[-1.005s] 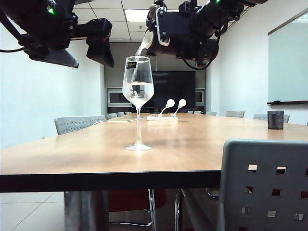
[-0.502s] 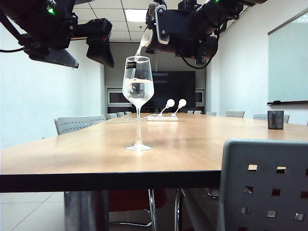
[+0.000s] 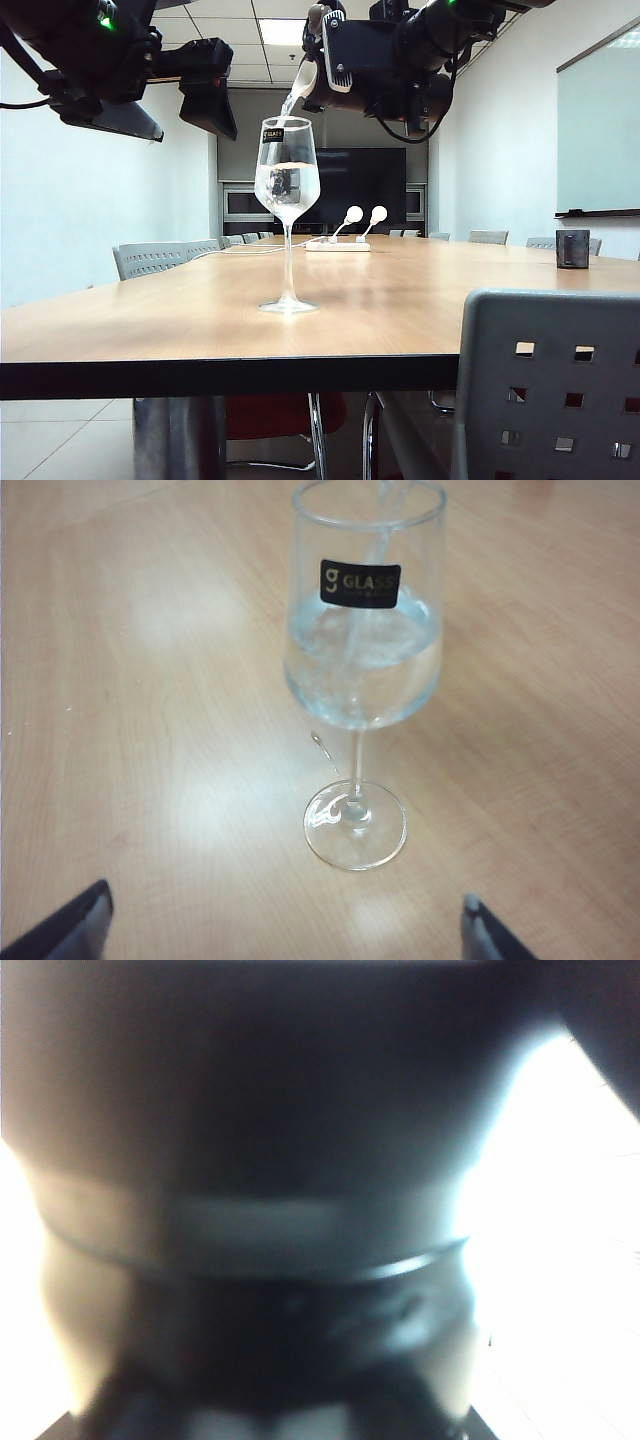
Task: Pick up the black thermos cup, pour some water from it into the stemmed glass, and then put the thermos cup back on the table.
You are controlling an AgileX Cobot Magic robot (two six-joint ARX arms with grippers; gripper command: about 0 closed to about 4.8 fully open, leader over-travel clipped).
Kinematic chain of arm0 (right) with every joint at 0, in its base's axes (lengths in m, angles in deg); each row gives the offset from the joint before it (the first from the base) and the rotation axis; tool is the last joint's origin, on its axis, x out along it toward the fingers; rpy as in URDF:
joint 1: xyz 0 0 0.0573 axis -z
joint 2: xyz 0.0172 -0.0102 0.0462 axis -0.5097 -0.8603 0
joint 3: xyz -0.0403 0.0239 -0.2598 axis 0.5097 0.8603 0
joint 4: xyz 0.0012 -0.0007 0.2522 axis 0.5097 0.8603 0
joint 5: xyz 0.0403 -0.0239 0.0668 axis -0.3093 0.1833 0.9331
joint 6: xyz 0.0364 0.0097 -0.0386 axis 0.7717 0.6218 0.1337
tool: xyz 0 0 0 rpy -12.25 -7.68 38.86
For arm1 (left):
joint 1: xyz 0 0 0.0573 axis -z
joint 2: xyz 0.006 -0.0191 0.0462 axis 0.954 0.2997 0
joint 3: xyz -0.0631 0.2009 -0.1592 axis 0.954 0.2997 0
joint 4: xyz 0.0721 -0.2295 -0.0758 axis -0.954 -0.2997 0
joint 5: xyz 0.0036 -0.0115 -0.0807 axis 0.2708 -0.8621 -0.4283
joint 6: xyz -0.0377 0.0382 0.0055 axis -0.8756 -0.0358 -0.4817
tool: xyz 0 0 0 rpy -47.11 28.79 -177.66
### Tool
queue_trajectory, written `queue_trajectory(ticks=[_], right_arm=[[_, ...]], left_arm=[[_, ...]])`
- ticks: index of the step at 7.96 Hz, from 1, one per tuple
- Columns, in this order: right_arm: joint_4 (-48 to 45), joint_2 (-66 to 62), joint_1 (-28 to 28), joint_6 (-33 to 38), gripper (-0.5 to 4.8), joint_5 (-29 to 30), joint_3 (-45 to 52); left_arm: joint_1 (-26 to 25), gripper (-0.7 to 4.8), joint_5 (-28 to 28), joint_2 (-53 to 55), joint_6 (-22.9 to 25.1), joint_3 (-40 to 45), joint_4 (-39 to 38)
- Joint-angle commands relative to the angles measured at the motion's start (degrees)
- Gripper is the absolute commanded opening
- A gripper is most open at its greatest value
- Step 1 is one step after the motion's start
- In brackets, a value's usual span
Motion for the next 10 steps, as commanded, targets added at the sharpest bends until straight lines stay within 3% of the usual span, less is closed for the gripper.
queue_trajectory(ticks=[1, 7, 9, 10], right_arm=[[-5.2, 1.1, 0.0, -0.3, 1.65, 0.1, -1.1], [-5.2, 1.1, 0.0, 0.5, 1.65, 0.0, -1.1], [-5.3, 1.1, 0.0, 7.6, 1.65, -0.6, -1.1], [-8.5, 1.1, 0.0, 22.8, 1.65, -1.7, -1.1]], left_arm=[[0.1, 4.79, -0.1, -0.2, -0.2, -0.3, 0.5], [0.1, 4.79, 0.0, -0.2, -0.2, -0.3, 0.5], [0.1, 4.79, 0.0, -0.2, -0.2, -0.3, 0.5], [0.1, 4.79, 0.0, -0.2, -0.2, -0.3, 0.5]])
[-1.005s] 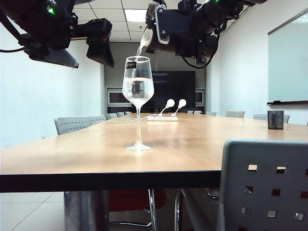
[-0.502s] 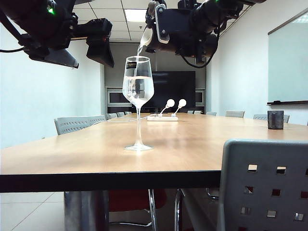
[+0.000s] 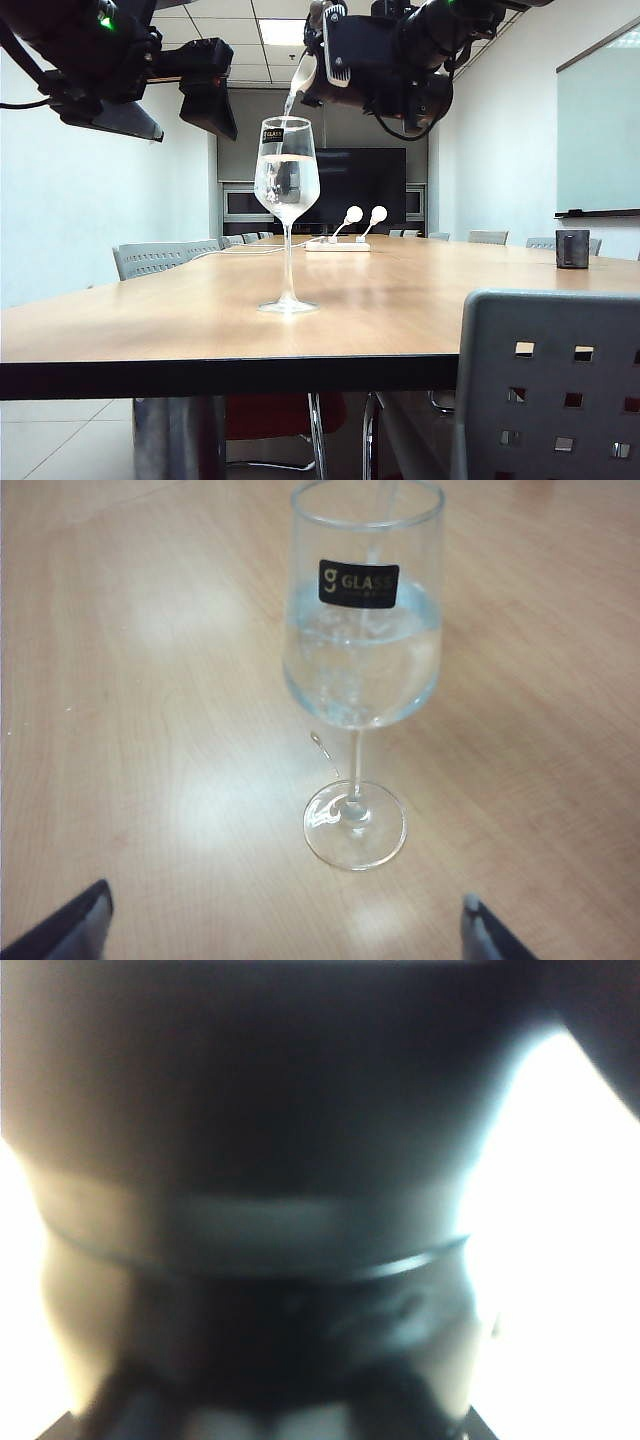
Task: Pick up the black thermos cup, pour some water from it into the stemmed glass, and then put the thermos cup back on the table.
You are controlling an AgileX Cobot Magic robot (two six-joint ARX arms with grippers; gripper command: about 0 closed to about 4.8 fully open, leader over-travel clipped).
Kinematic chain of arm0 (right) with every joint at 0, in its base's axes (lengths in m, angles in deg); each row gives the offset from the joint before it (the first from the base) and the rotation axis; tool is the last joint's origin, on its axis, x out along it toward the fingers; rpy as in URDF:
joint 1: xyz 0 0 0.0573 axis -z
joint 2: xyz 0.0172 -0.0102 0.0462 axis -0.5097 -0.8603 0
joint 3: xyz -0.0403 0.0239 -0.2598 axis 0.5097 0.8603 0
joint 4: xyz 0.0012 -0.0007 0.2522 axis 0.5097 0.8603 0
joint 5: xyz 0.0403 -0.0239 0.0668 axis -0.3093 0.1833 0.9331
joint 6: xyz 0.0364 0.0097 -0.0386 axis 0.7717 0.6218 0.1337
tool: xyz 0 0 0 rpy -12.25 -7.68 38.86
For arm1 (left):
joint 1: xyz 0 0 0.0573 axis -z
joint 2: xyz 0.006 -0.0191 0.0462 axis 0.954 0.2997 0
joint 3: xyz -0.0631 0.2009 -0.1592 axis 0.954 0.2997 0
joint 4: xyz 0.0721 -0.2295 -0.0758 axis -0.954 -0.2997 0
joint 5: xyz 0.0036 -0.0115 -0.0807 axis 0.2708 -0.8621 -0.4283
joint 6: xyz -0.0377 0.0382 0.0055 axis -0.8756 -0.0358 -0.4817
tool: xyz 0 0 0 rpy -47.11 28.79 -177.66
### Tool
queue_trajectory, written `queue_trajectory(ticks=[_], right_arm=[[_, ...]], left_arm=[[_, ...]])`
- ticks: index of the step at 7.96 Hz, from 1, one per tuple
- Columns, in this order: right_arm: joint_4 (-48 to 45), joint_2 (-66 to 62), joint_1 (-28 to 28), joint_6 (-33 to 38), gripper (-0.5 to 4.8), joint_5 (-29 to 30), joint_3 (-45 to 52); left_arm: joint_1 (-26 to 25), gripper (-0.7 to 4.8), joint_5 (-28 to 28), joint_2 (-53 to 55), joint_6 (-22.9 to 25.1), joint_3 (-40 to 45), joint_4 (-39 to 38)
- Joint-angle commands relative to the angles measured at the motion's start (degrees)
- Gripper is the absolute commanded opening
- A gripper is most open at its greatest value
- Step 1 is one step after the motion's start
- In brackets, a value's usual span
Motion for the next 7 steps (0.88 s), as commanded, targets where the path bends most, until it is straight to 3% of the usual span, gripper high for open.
queue_trajectory(ticks=[1, 2, 3, 4, 6, 7], right_arm=[[-9.2, 1.1, 0.0, 24.0, 1.65, -1.8, -0.8], [-9.6, 1.1, 0.0, 35.0, 1.65, -4.5, -0.8], [-9.6, 1.1, 0.0, 39.5, 1.65, -5.5, -0.8], [-10.8, 1.2, 0.1, 55.6, 1.65, -8.9, -0.8], [-10.7, 1.2, 0.1, 63.9, 1.65, -10.8, -0.8], [-7.4, 1.2, 2.1, 83.8, 1.66, -13.2, 5.0]], left_arm=[[0.1, 4.79, 0.0, -0.2, -0.2, -0.3, 0.5], [0.1, 4.79, 0.0, -0.2, -0.2, -0.3, 0.5], [0.1, 4.79, 0.0, -0.2, -0.2, -0.3, 0.5], [0.1, 4.79, 0.0, -0.3, -0.2, -0.3, 0.5], [0.1, 4.79, 0.0, -0.6, -0.2, -0.3, 0.5], [0.1, 4.79, 0.0, -1.8, -0.2, -0.3, -2.1]])
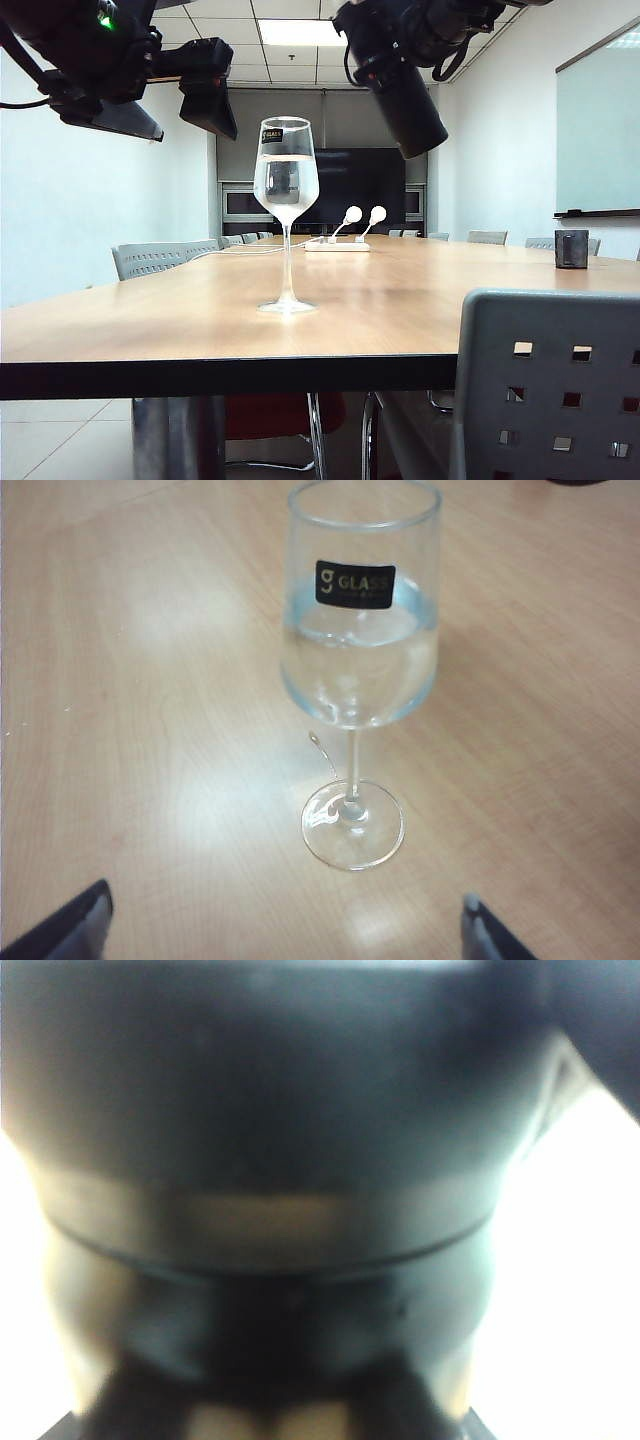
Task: Pick up the black thermos cup, pour some water from it into the stemmed glass, and then put the thermos cup back on the table.
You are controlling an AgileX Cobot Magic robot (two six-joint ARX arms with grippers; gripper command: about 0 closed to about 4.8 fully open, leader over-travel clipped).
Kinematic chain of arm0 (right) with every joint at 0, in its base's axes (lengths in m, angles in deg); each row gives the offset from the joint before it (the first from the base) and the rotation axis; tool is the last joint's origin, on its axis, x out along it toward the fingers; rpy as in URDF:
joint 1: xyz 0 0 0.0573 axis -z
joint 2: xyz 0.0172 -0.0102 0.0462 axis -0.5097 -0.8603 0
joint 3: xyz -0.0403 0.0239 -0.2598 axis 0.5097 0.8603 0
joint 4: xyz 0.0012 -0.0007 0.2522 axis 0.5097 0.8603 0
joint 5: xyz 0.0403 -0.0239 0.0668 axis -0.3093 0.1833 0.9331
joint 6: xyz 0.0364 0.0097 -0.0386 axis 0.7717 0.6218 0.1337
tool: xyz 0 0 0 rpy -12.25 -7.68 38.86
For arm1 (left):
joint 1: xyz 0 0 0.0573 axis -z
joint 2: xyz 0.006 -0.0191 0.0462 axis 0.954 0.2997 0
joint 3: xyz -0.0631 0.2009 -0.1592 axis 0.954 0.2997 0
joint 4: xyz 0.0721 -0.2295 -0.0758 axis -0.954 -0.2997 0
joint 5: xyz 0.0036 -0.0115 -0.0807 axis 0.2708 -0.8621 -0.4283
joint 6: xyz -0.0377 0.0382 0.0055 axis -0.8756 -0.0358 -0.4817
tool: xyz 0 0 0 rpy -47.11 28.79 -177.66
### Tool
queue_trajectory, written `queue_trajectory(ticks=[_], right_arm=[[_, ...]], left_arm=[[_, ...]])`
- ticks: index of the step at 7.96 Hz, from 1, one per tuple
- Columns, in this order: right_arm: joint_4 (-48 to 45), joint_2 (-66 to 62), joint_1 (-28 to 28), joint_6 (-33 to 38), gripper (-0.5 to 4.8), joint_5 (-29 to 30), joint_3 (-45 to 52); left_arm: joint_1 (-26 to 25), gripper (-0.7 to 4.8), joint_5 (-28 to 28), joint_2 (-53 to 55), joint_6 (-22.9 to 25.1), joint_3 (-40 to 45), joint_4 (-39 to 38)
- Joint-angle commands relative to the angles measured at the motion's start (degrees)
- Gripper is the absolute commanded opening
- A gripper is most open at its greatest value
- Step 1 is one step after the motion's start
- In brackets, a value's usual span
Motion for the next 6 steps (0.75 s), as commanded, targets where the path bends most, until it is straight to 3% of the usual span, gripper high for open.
queue_trajectory(ticks=[1, 4, 6], right_arm=[[-4.2, 1.0, 2.1, 25.6, 1.66, -3.7, 7.1], [-14.5, 1.0, 2.3, 29.9, 1.66, -3.2, 17.0], [-16.1, 0.7, 2.3, 31.8, 1.66, -3.3, 19.8]], left_arm=[[0.1, 4.79, 0.0, -1.7, -0.2, -0.3, -2.0], [0.1, 4.79, 0.0, -1.7, -0.2, -0.3, -1.9], [0.1, 4.79, 0.0, -1.7, -0.2, -0.3, -1.9]])
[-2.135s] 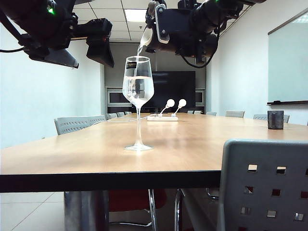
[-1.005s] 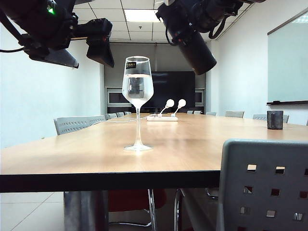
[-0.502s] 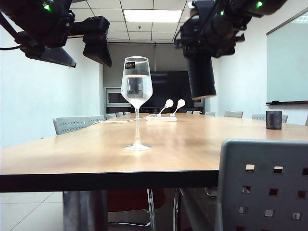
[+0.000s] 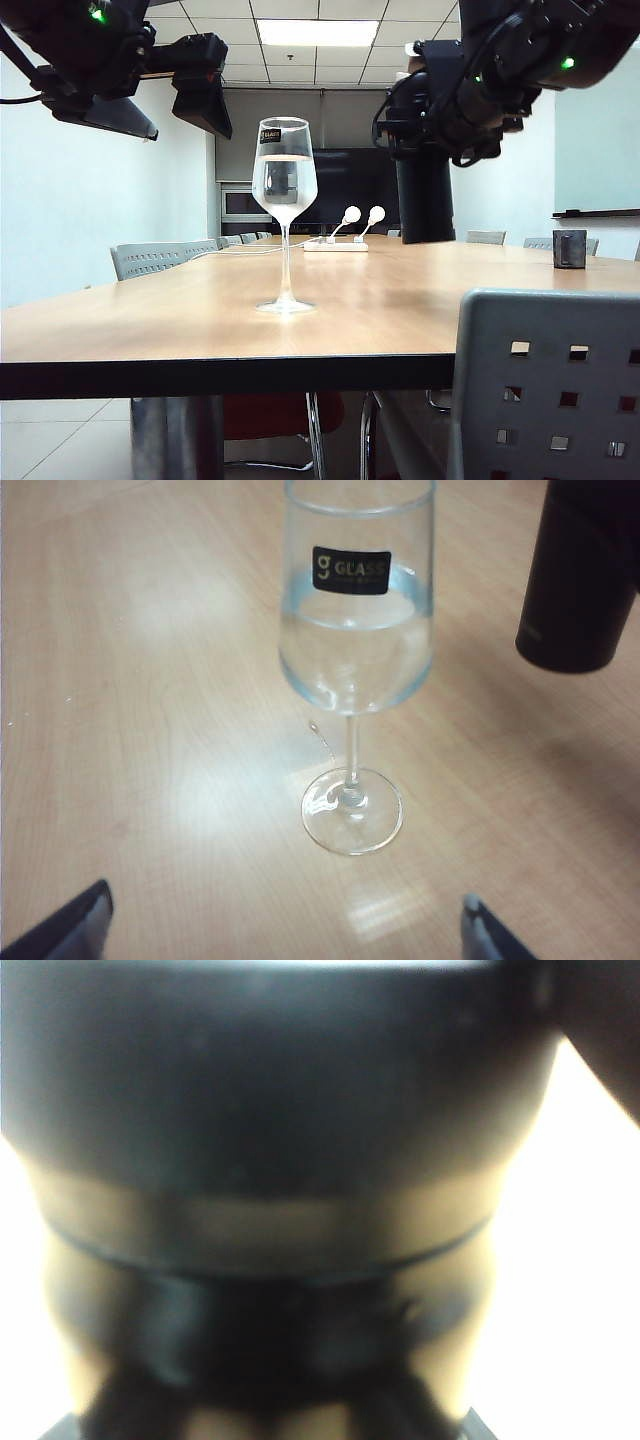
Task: Pick up the black thermos cup, pour some water from it into the stemmed glass, and then put the thermos cup back on the table.
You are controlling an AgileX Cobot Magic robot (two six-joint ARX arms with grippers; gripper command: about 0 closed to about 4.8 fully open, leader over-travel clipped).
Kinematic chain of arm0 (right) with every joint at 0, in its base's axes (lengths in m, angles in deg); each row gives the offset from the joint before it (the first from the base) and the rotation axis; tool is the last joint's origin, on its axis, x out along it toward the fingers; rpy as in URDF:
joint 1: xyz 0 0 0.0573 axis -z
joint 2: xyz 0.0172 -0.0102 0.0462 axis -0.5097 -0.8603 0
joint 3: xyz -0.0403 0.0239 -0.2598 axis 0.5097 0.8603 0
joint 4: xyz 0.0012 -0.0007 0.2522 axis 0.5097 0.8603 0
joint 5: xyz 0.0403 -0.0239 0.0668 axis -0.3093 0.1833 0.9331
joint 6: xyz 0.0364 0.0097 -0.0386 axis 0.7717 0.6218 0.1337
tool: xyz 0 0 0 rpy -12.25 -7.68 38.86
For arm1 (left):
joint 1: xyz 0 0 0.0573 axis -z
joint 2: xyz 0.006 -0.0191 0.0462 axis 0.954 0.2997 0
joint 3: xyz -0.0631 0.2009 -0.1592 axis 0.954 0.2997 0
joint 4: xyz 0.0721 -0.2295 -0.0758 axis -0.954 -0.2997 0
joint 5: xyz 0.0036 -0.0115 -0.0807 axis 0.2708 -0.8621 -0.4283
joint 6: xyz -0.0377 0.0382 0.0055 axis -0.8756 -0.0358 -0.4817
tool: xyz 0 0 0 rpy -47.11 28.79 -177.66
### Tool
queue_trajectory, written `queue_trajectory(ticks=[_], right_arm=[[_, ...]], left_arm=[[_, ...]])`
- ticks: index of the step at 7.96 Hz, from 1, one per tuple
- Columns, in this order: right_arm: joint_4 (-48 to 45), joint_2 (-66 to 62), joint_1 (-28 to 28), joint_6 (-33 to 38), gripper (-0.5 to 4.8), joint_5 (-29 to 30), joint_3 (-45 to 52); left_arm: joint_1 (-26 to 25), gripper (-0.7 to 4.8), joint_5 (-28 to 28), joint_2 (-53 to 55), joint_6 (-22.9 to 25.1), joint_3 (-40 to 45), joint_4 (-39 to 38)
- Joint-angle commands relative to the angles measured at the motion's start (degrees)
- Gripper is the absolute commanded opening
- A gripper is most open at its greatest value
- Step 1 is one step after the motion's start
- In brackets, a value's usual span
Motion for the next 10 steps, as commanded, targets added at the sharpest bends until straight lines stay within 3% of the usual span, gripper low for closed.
queue_trajectory(ticks=[1, 4, 5, 10], right_arm=[[-8.2, 0.1, 0.1, 2.9, 1.66, 0.1, 2.5], [-12.7, -5.4, 0.1, 3.5, 1.65, 0.1, 2.6], [-17.6, -9.5, 1.7, 3.5, 1.65, 3.9, 2.6], [-15.6, -11.3, 4.0, 3.5, 1.66, 6.1, 2.6]], left_arm=[[0.0, 4.79, 0.0, -0.2, -0.2, -0.3, 0.7], [0.0, 4.79, 0.0, -0.2, -0.2, -0.3, 0.7], [0.0, 4.79, 0.2, -0.2, 0.3, -0.3, 0.7], [0.0, 4.79, 0.4, -0.2, 0.5, -0.3, 1.2]])
